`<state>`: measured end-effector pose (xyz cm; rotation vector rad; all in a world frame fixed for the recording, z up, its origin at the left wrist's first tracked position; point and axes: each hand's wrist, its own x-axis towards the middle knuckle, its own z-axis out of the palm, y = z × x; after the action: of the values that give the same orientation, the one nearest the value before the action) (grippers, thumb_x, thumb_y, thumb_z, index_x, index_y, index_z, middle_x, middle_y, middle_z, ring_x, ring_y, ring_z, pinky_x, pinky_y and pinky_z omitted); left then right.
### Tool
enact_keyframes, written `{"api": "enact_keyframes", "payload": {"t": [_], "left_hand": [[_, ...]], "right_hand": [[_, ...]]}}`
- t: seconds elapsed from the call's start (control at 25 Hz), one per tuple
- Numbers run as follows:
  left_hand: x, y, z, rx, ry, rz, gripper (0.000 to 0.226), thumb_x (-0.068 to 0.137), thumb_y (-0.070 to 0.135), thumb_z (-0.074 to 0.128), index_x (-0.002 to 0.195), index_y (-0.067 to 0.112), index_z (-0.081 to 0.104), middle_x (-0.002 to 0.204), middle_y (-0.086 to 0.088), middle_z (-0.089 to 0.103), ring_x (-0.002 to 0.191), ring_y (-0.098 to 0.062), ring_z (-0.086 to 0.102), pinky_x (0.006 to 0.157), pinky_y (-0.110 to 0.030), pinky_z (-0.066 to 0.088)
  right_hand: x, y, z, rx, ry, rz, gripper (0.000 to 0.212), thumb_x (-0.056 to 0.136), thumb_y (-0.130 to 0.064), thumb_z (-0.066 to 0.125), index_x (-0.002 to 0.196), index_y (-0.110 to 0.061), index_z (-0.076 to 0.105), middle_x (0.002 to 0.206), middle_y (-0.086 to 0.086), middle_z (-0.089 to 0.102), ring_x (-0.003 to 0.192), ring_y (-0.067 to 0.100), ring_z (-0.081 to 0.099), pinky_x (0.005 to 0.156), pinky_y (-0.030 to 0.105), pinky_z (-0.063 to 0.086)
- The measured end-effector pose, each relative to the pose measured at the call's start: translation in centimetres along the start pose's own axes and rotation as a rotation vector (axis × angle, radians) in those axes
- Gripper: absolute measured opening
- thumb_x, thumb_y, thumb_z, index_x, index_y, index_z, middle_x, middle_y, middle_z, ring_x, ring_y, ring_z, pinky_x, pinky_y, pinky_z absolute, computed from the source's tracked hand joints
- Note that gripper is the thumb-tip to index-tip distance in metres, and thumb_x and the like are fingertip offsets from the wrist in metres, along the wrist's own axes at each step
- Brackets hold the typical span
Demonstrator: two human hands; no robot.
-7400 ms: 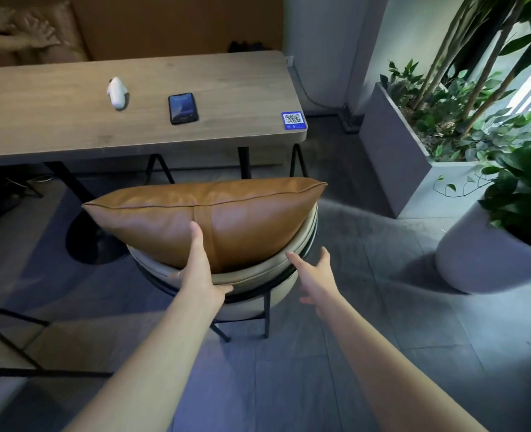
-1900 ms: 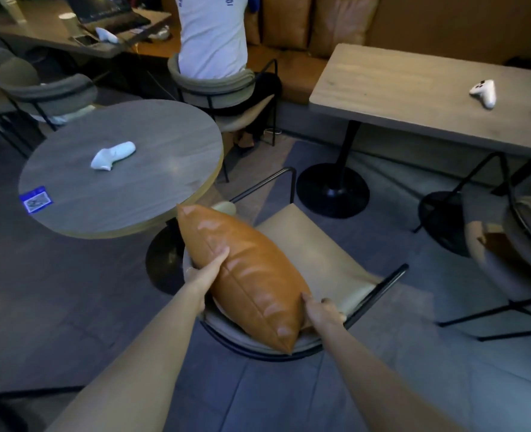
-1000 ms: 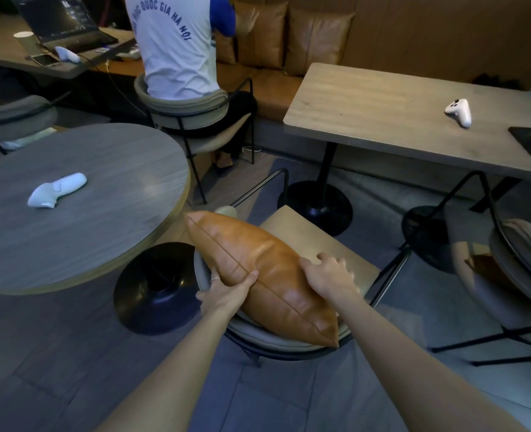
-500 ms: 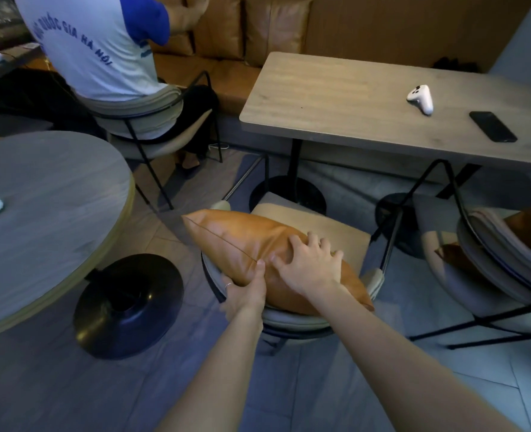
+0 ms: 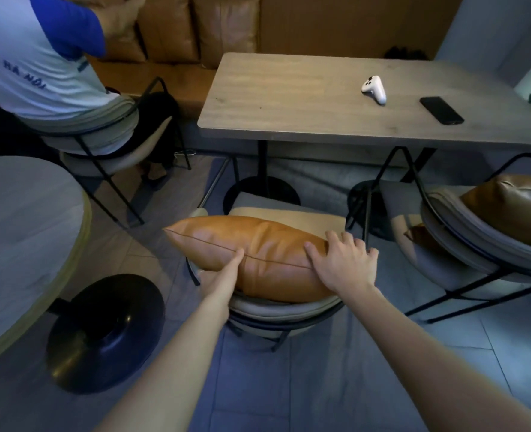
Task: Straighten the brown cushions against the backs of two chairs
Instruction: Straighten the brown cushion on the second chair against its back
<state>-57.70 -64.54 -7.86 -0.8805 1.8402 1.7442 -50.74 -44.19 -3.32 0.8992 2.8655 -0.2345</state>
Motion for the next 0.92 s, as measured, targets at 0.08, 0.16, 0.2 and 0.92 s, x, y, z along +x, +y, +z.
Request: {"api": "enact_keyframes", "payload": {"t": [0.08,0.16,0.2,0.92], "left_hand": [[0.8,2.1,-1.5,-0.008,-0.01,-0.001,0.126,0.072,0.058,0.087,0.162,0.012,0.012,0.159,-0.015,0.042,0.139,-0.037,0.047,0.116,-0.055,0.04],[1.5,4.0,-2.5,-0.03,0.013,0.004,0.13,0.071,0.058,0.088,0.163,0.019,0.005,0.159,-0.017,0.04,0.138,-0.04,0.047,0.113,-0.063,0.041],[1.9,4.9,-3.0,-0.028,-0.001,0.001,0.131,0.07,0.059,0.087,0.163,0.022,0.003,0.16,-0.017,0.039,0.139,-0.041,0.046,0.112,-0.065,0.04],[7.4,5.4,-6.4,0.026,-0.164,0.021,0.075,0.076,0.047,0.087,0.132,0.01,0.053,0.115,-0.011,0.061,0.103,-0.03,0.061,0.094,-0.048,0.057]], "right_hand": [[-0.2,1.0,-0.7,0.111,-0.002,0.148,0.065,0.099,-0.065,0.037,0.14,-0.017,0.054,0.144,0.015,0.057,0.132,0.042,0.05,0.104,0.054,0.035],[-1.1,1.8,-0.8,0.306,0.005,0.322,0.064,0.098,-0.06,0.046,0.145,-0.016,0.047,0.15,0.018,0.051,0.137,0.045,0.045,0.107,0.058,0.034],[-1.8,1.9,-0.5,0.41,0.023,0.401,0.068,0.097,-0.059,0.051,0.148,-0.015,0.042,0.153,0.02,0.046,0.139,0.046,0.043,0.108,0.061,0.034],[-4.5,-4.5,7.1,1.663,0.119,0.81,0.128,0.049,-0.076,0.085,0.159,-0.037,0.032,0.149,0.005,0.056,0.131,0.037,0.057,0.108,0.066,0.046]]}}
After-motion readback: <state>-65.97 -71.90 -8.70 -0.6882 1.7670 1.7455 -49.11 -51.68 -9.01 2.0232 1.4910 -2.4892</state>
